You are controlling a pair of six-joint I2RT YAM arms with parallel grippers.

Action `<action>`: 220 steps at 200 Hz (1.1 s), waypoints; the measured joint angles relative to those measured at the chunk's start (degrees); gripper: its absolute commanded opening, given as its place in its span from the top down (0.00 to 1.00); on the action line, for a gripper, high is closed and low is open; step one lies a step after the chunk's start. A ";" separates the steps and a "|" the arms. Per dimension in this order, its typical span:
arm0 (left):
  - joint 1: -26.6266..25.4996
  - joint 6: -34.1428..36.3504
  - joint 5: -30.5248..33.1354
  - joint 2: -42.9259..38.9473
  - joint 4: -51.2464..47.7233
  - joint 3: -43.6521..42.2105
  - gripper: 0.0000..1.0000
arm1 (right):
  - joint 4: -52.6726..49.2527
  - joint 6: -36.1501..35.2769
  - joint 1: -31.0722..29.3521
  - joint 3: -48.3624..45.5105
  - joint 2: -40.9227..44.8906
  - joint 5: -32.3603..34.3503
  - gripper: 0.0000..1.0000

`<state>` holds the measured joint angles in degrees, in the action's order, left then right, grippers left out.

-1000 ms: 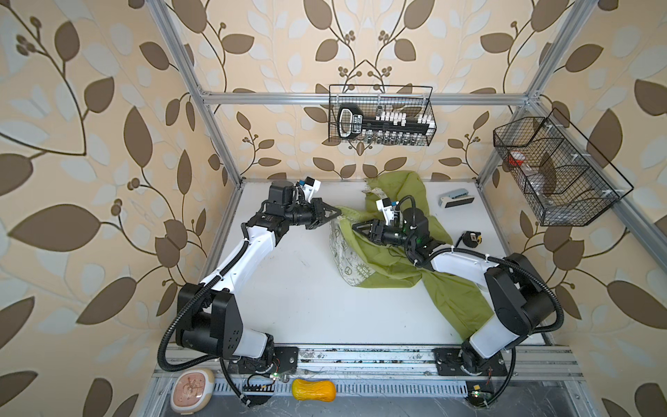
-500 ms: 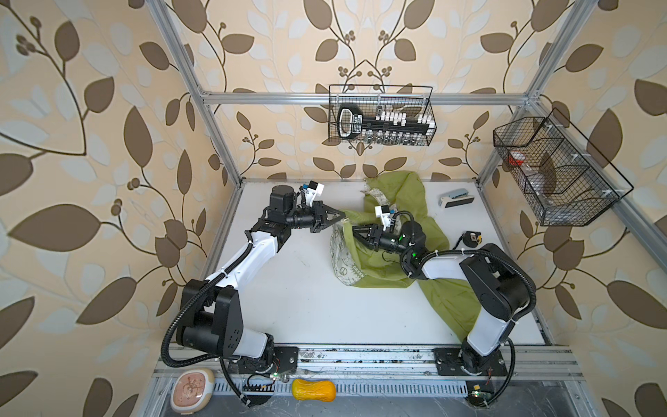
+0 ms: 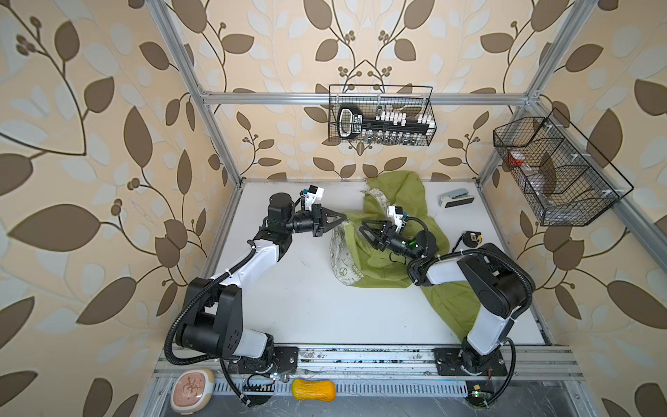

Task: Zip up the jacket

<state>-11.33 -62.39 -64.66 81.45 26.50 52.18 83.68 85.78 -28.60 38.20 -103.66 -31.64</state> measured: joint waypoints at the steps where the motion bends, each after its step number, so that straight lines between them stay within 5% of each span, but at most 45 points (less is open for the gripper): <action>1: -0.02 0.00 0.00 0.00 0.00 0.02 1.00 | 0.13 0.22 -0.02 0.00 0.00 0.09 0.26; 104: -4.48 -0.66 -0.90 0.02 1.09 1.73 1.00 | 4.28 4.11 -2.93 2.34 -1.36 1.31 0.14; 220: -4.87 -4.15 -0.72 0.02 6.12 1.73 1.00 | 4.61 5.84 -3.54 2.29 4.55 2.51 0.13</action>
<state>-16.21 -66.54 -65.39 81.47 32.62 53.91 88.29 91.61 -32.14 40.49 -99.11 -29.12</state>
